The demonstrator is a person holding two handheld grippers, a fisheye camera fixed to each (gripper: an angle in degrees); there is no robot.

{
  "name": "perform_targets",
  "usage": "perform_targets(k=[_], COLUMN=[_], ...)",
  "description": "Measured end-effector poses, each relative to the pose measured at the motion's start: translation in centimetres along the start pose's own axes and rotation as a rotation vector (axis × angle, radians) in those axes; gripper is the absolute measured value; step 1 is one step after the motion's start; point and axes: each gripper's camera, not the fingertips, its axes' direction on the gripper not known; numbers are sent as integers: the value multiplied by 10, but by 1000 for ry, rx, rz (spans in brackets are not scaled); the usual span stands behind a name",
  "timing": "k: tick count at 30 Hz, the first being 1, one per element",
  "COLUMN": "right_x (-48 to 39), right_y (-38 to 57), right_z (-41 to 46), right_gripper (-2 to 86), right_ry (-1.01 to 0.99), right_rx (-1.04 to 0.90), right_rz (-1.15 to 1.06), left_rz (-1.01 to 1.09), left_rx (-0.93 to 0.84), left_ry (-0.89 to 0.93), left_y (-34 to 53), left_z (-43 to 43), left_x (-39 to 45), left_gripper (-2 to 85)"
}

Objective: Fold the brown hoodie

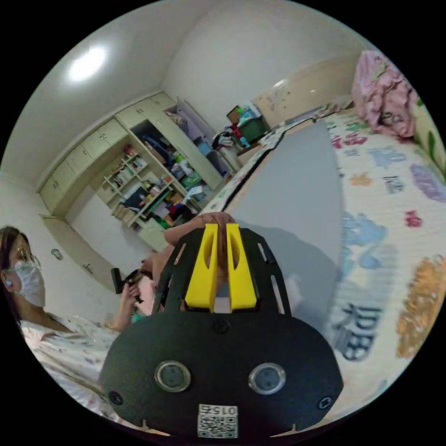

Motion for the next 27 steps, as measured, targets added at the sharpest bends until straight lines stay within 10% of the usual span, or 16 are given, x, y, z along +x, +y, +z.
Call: perform_targets(k=[8,18,27], right_x=[-35,-277,-275], right_y=[79,107,107], right_z=[-53,96,89], right_gripper=[48,149,49], right_ry=[477,9,101], right_rx=[-105,-285,-370], right_rz=[-66,-975,-793], left_rz=[21,237,48], left_rx=[-193,-173,-243], left_ry=[-82,-110,-112], left_y=[-5,-91,-119], left_z=[55,60,118], left_x=[25,101,84], left_gripper=[1,82,119])
